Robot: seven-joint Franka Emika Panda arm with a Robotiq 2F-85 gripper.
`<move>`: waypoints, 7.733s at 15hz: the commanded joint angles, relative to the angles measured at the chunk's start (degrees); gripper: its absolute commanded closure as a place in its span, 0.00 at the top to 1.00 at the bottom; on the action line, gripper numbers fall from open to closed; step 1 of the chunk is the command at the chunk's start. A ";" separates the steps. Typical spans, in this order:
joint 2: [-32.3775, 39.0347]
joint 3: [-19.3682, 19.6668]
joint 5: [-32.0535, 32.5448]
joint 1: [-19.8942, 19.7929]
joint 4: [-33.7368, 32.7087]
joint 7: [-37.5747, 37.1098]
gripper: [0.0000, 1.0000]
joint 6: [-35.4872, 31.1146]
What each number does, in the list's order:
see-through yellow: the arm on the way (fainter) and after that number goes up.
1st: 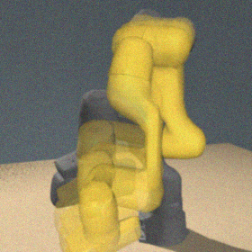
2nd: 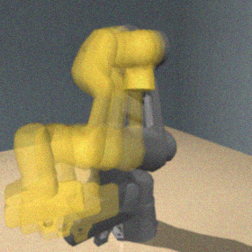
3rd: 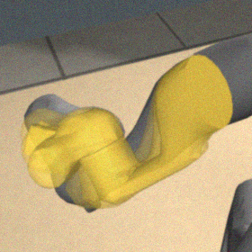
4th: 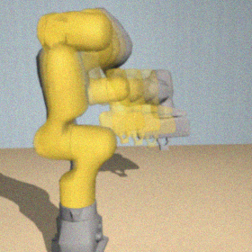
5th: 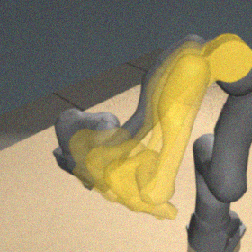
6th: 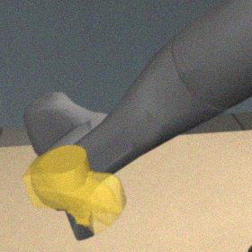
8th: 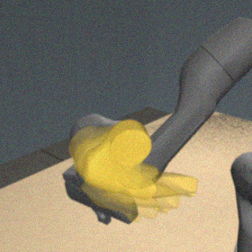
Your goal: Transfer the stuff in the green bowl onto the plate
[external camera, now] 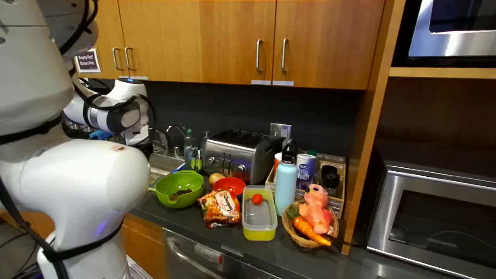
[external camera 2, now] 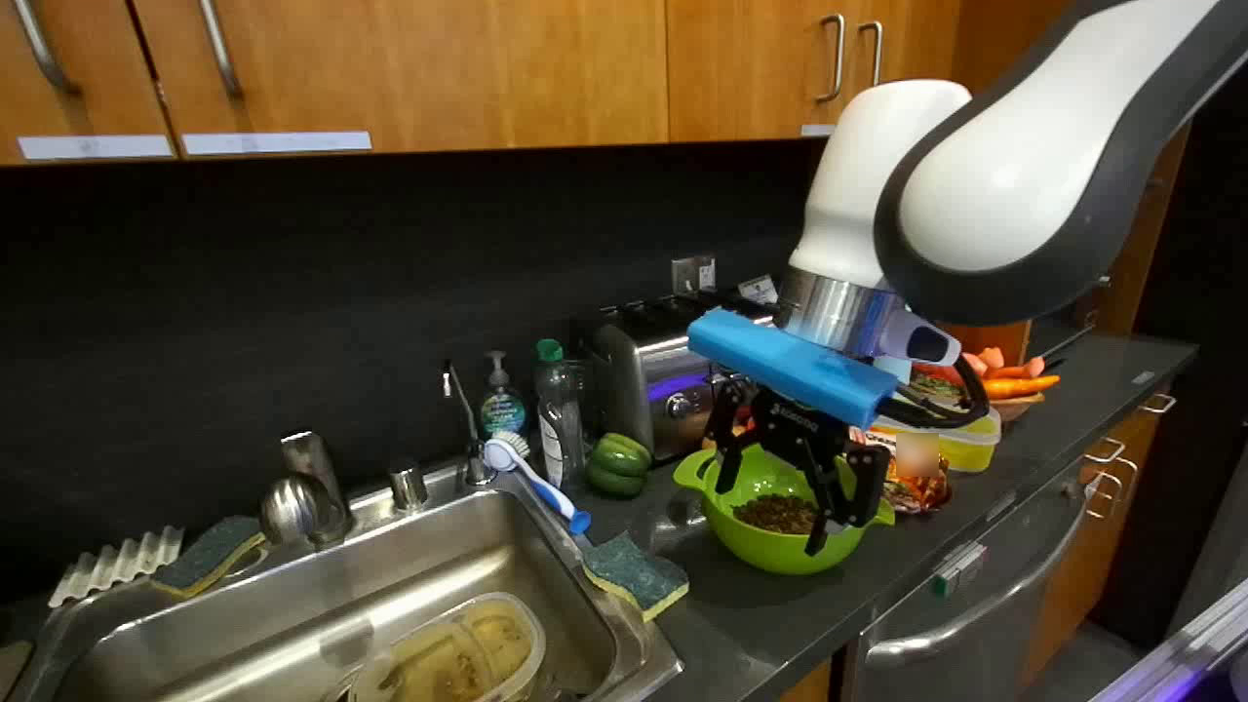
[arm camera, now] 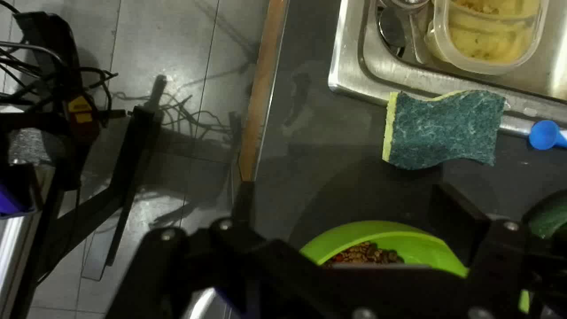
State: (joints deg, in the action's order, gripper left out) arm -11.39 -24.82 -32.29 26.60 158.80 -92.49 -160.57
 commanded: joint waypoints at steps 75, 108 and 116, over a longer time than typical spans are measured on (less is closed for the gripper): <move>16.98 7.18 16.06 -8.12 -7.52 -21.69 0.68 6.60; 5.50 3.04 -5.79 -4.65 -6.57 -9.93 0.02 4.17; -5.17 4.48 -32.65 -4.16 -4.04 5.05 0.02 1.95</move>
State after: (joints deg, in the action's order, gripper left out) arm -10.53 -21.07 -58.86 22.05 152.35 -90.95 -158.33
